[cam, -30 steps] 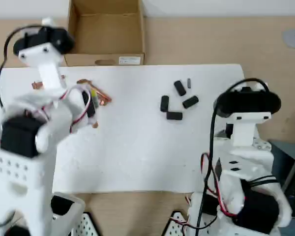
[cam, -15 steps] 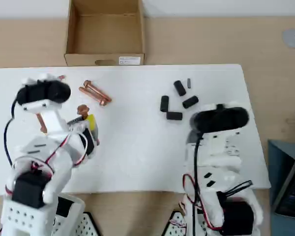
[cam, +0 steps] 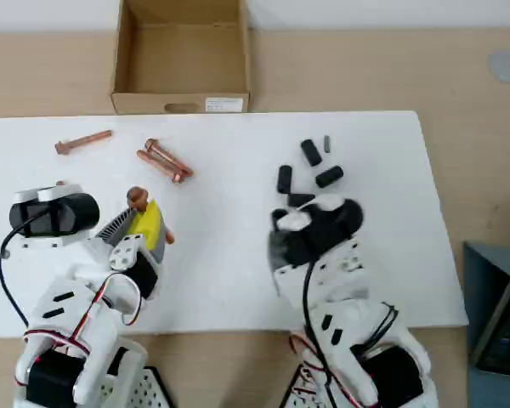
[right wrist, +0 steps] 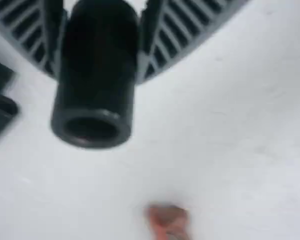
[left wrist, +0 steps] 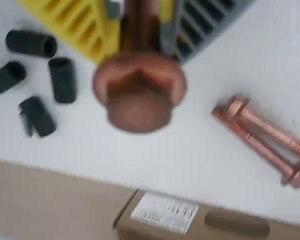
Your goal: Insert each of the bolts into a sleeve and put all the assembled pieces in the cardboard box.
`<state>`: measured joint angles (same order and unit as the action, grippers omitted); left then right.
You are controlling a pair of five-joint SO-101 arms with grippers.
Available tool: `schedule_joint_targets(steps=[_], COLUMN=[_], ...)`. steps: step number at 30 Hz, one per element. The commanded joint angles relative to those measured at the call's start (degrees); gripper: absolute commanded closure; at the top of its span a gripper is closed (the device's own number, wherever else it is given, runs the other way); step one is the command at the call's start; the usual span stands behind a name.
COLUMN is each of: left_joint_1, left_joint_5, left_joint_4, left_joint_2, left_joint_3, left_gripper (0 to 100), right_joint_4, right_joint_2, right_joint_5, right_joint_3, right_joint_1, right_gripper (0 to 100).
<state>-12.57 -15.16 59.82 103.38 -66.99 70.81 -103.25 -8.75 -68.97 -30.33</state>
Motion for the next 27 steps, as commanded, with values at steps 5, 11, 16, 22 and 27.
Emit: schedule_joint_targets(steps=[5, 11, 16, 22, 27], left_joint_1=[-2.2, -12.6, -14.9, -14.9, -15.1], left_joint_5=[-7.0, -10.2, -12.0, -12.0, -12.0], left_joint_4=[-9.9, -11.0, -10.9, -10.9, -10.9], left_joint_2=[1.0, 1.0, 1.0, 1.0, 1.0], left_joint_3=[1.9, 4.0, 4.0, 4.0, 4.0], left_gripper=[100, 100, 100, 100, 100], right_joint_4=[-3.2, -6.1, -7.1, -7.1, -7.1], right_joint_2=[-4.4, -5.2, -5.2, -5.2, -5.2], right_joint_5=[-0.1, -0.1, 2.0, 4.1, 4.1], right_joint_3=[-2.0, -3.7, -4.5, -4.5, -4.5], right_joint_1=[-10.7, -15.1, -17.0, -17.3, -17.3], right_gripper=[98.9, 98.9, 98.9, 98.9, 98.9])
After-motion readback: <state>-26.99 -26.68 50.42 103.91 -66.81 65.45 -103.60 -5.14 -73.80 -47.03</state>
